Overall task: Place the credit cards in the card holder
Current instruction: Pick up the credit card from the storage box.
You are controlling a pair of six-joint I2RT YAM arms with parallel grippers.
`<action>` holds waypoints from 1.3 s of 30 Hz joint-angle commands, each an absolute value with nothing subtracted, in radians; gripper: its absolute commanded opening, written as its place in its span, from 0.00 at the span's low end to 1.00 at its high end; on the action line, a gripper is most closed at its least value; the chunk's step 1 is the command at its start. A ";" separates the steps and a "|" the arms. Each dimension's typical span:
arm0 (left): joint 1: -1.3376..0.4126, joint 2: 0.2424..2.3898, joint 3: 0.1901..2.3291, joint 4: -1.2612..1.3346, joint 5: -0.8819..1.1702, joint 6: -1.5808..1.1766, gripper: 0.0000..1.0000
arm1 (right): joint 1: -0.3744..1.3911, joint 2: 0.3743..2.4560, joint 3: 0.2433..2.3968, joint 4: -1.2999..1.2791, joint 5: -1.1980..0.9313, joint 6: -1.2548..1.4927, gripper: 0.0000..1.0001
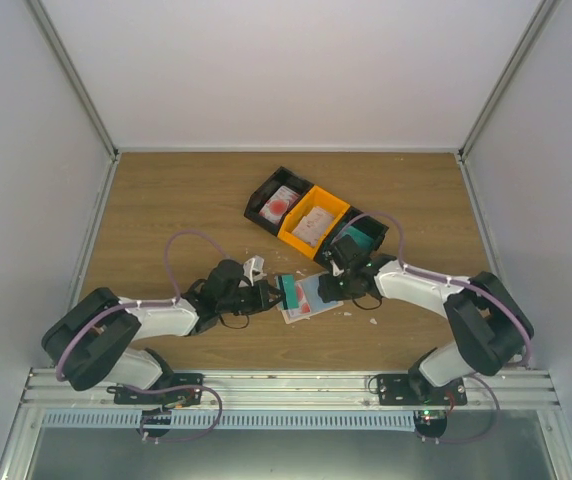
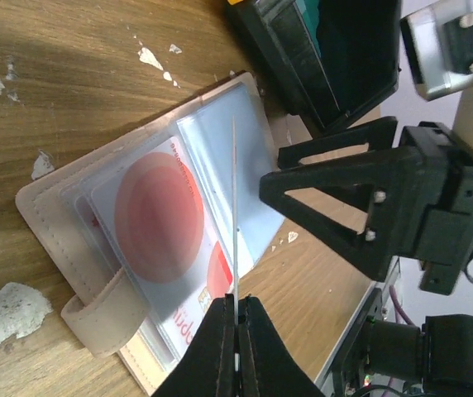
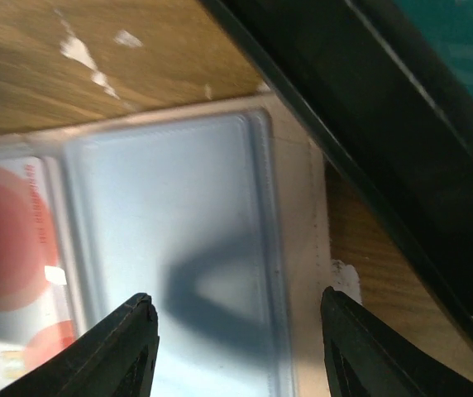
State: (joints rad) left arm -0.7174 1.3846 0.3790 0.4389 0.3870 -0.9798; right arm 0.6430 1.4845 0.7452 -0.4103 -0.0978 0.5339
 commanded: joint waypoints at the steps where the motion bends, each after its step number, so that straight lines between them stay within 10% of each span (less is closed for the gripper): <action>1: -0.721 1.409 0.366 0.542 0.396 -1.003 0.00 | 0.670 1.530 0.766 -0.473 -0.002 0.532 0.55; 39: -0.719 1.278 0.262 0.502 0.294 -1.060 0.00 | 0.822 1.697 0.916 -0.603 -0.029 0.630 0.51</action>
State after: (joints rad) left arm -0.7174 1.2835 0.2802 0.4526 0.3088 -1.0557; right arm 0.8104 1.6547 0.9207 -0.5877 -0.0063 0.6506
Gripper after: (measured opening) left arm 0.021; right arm 0.521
